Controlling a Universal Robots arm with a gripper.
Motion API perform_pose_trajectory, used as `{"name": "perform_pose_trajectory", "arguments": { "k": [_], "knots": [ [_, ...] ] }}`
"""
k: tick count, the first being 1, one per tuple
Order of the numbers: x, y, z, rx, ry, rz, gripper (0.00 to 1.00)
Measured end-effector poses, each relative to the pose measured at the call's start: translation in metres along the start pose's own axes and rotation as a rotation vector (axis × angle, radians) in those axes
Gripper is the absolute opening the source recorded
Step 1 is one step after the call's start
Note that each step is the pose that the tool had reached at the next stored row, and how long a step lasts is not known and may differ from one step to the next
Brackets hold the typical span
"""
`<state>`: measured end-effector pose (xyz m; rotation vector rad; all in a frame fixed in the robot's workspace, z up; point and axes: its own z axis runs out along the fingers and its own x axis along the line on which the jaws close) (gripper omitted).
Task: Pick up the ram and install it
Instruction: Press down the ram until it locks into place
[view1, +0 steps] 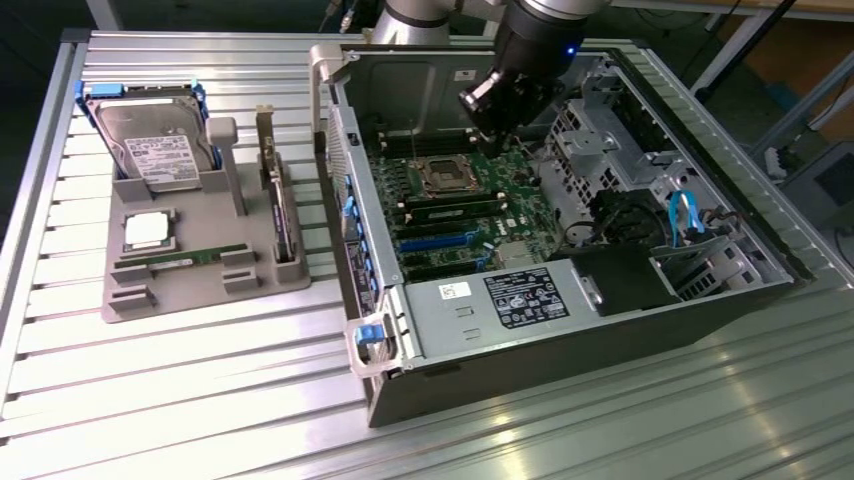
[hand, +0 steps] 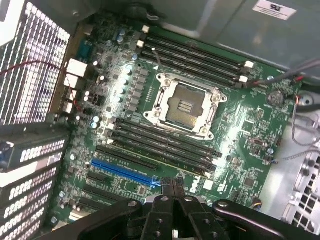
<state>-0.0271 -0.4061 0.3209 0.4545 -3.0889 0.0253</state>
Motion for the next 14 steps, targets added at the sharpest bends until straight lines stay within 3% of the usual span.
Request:
{"name": "perform_pose_trajectory", "arguments": {
  "k": [8,14],
  "knots": [
    [0.0,0.0,0.0,-0.0049,0.003,0.229,0.1],
    [0.0,0.0,0.0,-0.0053,0.0031,0.241,0.1]
  ]
}}
